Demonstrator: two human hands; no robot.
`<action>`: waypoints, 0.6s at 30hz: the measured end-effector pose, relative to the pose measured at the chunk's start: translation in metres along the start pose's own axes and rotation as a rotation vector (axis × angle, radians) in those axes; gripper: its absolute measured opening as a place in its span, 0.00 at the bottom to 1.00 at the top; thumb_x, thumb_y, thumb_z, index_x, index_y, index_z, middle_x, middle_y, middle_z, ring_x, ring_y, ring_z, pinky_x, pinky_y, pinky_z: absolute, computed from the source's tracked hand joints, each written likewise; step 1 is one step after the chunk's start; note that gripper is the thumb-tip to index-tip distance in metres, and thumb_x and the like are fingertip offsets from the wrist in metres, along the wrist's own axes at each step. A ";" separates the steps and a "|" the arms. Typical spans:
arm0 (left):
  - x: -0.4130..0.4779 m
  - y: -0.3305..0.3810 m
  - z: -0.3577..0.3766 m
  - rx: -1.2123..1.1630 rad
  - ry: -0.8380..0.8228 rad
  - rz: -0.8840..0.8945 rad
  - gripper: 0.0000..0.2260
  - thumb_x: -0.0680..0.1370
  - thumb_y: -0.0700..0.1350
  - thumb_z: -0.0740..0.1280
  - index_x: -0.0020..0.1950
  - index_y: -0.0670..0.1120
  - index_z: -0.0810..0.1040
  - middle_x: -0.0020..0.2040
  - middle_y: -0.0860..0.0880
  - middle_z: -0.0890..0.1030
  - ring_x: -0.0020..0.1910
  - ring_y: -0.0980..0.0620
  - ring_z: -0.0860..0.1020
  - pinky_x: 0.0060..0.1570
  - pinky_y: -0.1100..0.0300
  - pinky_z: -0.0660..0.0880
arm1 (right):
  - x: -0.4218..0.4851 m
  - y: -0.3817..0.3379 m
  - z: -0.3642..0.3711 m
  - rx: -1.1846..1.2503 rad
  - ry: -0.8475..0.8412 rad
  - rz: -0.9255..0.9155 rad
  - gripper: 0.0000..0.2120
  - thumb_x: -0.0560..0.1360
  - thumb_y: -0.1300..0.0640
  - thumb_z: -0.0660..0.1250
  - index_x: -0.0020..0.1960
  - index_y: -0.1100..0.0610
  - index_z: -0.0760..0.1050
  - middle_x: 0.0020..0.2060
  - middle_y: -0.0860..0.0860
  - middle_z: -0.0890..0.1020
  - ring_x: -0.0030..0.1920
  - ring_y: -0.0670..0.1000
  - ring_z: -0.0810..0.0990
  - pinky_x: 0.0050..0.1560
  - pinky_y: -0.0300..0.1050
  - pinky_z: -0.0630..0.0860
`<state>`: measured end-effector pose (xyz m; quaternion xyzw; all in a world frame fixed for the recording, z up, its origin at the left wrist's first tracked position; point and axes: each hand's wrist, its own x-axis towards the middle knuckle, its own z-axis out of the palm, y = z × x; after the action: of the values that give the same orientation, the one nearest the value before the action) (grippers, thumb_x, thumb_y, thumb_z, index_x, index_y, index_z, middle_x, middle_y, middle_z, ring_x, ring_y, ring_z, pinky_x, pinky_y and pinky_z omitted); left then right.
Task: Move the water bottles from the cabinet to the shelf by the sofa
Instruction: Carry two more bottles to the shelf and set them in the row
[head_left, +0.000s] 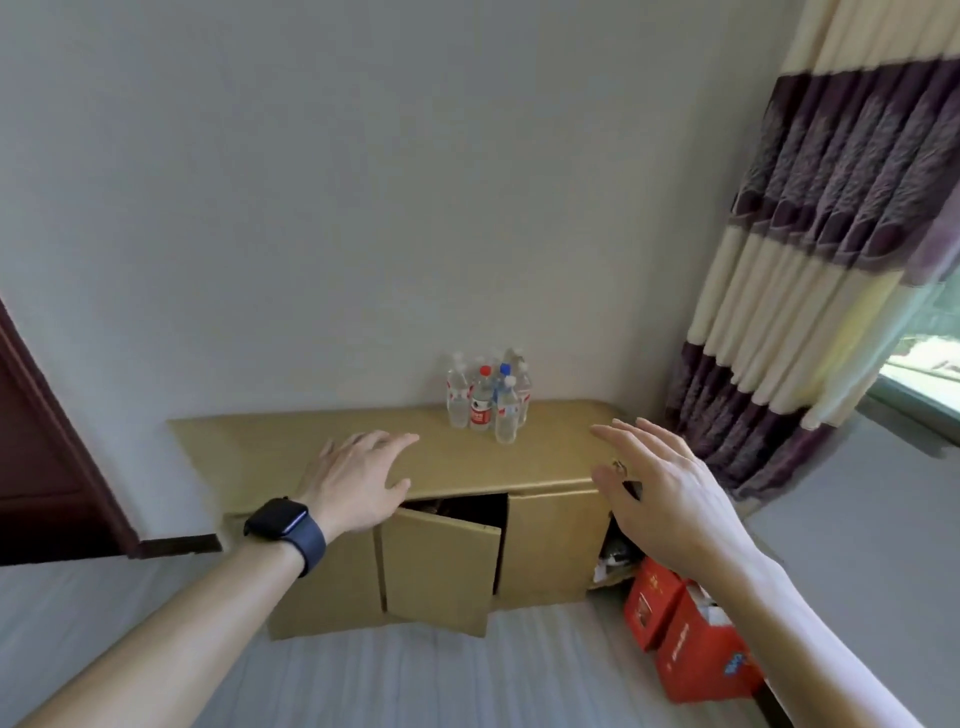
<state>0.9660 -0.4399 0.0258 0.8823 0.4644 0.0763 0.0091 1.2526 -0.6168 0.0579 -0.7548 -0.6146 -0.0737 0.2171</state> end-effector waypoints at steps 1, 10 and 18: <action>0.024 -0.006 0.009 -0.004 -0.011 0.001 0.26 0.79 0.58 0.59 0.77 0.60 0.58 0.75 0.53 0.67 0.72 0.48 0.66 0.69 0.49 0.65 | 0.021 0.006 0.014 0.001 -0.015 -0.001 0.23 0.79 0.39 0.56 0.73 0.40 0.66 0.72 0.41 0.69 0.77 0.47 0.58 0.74 0.51 0.62; 0.251 -0.053 0.082 -0.033 -0.128 0.057 0.25 0.79 0.56 0.60 0.76 0.58 0.61 0.74 0.52 0.69 0.71 0.47 0.68 0.68 0.47 0.66 | 0.206 0.057 0.128 0.022 -0.099 0.068 0.22 0.79 0.40 0.58 0.73 0.42 0.67 0.72 0.42 0.71 0.76 0.48 0.60 0.74 0.49 0.63; 0.400 -0.045 0.149 -0.050 -0.256 0.109 0.25 0.79 0.54 0.60 0.76 0.57 0.62 0.72 0.51 0.69 0.70 0.46 0.68 0.68 0.49 0.64 | 0.314 0.116 0.218 0.011 -0.239 0.146 0.21 0.80 0.41 0.58 0.72 0.41 0.68 0.70 0.41 0.73 0.75 0.48 0.63 0.70 0.51 0.68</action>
<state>1.1729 -0.0779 -0.0746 0.9082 0.4089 -0.0249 0.0860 1.4032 -0.2618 -0.0463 -0.7996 -0.5801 0.0358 0.1512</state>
